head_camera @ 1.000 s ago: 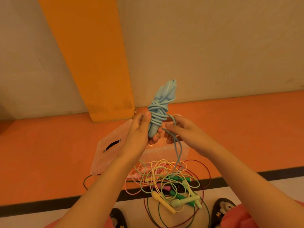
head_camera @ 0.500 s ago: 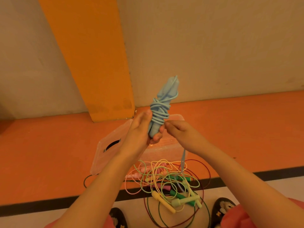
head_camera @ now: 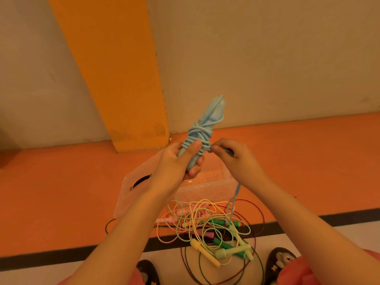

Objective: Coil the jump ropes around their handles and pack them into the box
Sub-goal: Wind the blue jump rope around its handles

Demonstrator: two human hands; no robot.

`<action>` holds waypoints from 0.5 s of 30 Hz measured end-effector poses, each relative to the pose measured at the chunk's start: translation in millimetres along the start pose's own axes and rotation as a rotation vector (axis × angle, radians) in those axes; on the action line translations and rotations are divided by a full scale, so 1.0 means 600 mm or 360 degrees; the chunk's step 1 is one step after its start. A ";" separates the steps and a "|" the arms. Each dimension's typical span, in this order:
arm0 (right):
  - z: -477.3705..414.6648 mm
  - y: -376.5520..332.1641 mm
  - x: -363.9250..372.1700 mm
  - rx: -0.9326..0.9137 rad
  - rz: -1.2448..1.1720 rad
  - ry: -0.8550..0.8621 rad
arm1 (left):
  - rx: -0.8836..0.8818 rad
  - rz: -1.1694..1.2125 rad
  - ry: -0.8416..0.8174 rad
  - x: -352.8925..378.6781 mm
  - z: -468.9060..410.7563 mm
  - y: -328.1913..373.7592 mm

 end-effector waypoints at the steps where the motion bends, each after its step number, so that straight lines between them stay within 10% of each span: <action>1: 0.002 -0.001 -0.001 0.0007 0.0032 -0.0010 | 0.0010 -0.0065 0.0065 -0.007 -0.003 0.000; 7: 0.012 -0.004 0.008 0.0116 0.0189 -0.0132 | 0.0059 -0.0529 0.0347 -0.034 -0.011 -0.017; 15: 0.015 -0.003 0.013 0.0466 -0.0513 -0.0191 | 0.0412 -0.1603 0.0553 -0.025 0.001 -0.018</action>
Point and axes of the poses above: each hand's wrist, its own z-axis away from the middle knuckle, its own x-axis out of the palm, y = z × x, the point moved 5 cm from there along -z, towards the middle knuckle, and after that the axes turned 3 degrees about z, right-handed, at the moved point
